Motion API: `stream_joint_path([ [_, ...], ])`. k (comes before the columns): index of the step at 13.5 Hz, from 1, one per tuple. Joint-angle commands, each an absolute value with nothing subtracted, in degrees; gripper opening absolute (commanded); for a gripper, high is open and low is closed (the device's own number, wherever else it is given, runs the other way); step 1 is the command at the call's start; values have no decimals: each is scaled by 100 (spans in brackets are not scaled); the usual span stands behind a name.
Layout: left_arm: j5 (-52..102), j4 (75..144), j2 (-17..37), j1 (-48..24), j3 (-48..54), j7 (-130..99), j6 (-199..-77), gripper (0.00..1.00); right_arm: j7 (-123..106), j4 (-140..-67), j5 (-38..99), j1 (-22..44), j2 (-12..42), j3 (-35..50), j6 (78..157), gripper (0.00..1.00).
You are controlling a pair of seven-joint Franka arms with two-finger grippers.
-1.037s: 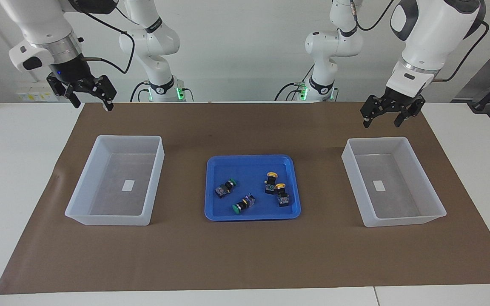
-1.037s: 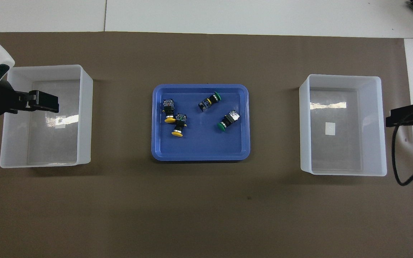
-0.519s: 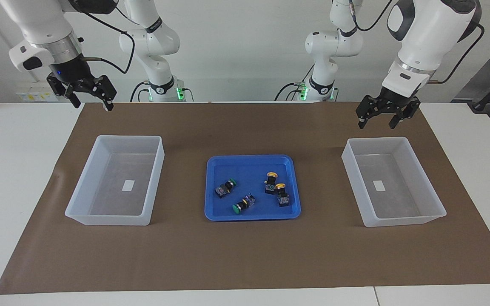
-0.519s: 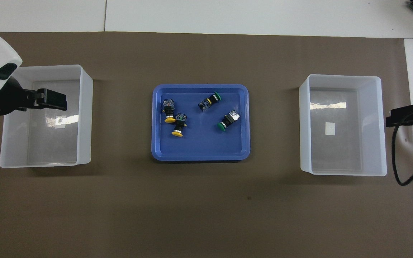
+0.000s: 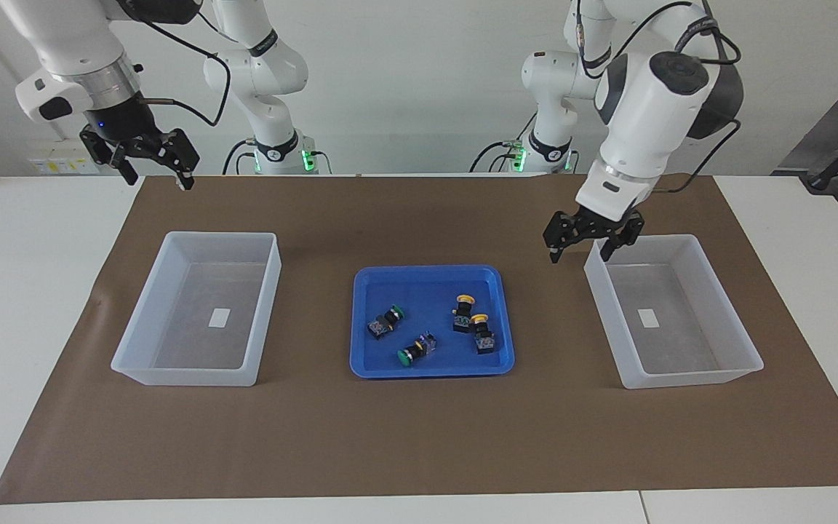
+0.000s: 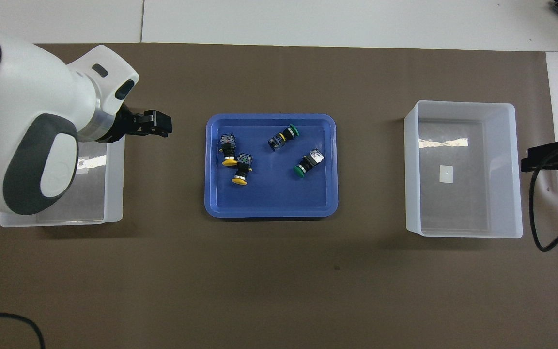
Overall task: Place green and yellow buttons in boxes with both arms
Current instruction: 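Reach the left gripper into the blue tray and grasp a yellow button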
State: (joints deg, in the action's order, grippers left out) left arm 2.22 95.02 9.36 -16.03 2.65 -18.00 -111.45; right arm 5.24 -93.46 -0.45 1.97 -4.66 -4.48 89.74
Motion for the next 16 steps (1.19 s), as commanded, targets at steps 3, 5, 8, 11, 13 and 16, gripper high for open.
stream_joint_path([
  [3,246,9931,1246,-1977,185,-2136,-12171,100,589,-9439,-97,193,-571,-422,8912,100],
  [5,237,9923,1703,-2353,167,-2371,-12609,100,589,-9439,-97,193,-571,-422,8903,100],
  [8,194,10020,2020,-2661,158,-2531,-13068,100,580,-9439,-97,193,-571,-422,8912,100],
  [11,-17,10089,2302,-2830,167,-2610,-13420,100,589,-9439,-97,193,-571,-422,8912,100],
  [13,-193,10186,2338,-2830,167,-2584,-13561,100,589,-9439,-97,193,-571,-422,8912,100],
  [16,-422,10318,2373,-2830,167,-2575,-13754,100,580,-9439,-97,193,-571,-422,8912,100],
])
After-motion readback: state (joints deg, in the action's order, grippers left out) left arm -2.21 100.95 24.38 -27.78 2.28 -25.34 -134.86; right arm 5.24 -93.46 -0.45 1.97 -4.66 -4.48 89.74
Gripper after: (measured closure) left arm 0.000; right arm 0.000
